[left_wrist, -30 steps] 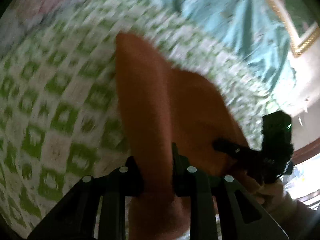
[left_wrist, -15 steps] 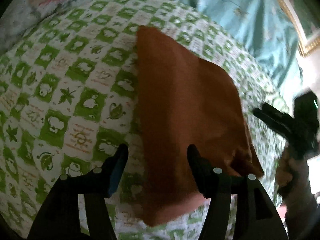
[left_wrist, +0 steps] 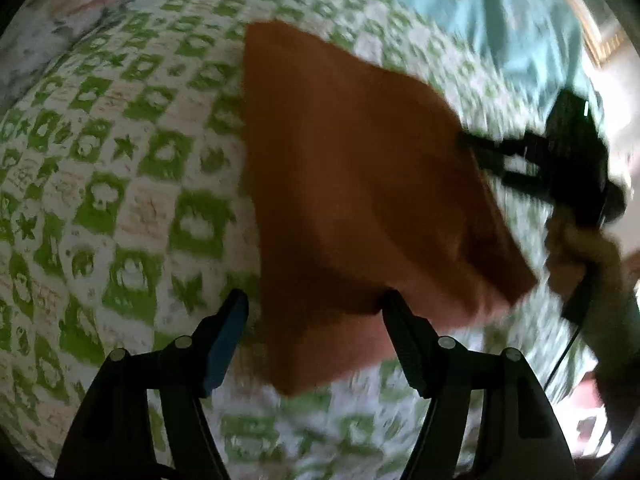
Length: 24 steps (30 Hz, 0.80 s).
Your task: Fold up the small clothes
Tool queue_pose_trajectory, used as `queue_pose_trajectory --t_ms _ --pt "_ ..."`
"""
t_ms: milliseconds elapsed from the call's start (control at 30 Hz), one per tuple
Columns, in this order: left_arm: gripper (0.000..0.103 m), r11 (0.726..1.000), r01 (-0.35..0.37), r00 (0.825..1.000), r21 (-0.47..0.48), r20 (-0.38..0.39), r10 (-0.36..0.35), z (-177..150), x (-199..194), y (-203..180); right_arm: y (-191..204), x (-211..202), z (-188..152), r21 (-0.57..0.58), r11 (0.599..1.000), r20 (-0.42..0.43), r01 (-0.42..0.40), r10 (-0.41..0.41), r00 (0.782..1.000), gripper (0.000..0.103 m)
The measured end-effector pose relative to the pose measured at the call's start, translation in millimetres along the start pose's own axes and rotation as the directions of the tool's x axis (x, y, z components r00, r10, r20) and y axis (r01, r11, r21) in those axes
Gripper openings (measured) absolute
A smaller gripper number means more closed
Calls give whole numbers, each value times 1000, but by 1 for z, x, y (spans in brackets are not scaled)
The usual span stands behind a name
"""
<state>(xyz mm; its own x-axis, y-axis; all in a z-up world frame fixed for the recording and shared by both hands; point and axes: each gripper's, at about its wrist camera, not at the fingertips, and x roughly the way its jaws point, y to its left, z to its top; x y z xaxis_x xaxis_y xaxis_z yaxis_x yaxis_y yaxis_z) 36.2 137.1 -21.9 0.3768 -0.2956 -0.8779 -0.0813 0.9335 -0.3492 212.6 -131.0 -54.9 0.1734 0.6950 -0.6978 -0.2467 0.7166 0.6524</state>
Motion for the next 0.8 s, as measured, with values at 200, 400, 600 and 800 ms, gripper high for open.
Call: queue_pose_trajectory --t_ms 200,400,600,800 --pt "76 995 36 996 -94 83 -28 44 -12 13 29 -28 15 -58 990 67 -130 134 989 11" --pt "80 985 88 994 -146 74 -78 70 0 21 23 -54 15 -105 992 93 -66 75 993 11" --pt "80 991 55 998 -119 19 -53 95 34 13 -38 -25 1 30 999 51 -11 10 999 10" --pt "80 992 68 998 -111 4 -68 136 61 10 -41 -23 -5 35 999 60 -16 14 998 10"
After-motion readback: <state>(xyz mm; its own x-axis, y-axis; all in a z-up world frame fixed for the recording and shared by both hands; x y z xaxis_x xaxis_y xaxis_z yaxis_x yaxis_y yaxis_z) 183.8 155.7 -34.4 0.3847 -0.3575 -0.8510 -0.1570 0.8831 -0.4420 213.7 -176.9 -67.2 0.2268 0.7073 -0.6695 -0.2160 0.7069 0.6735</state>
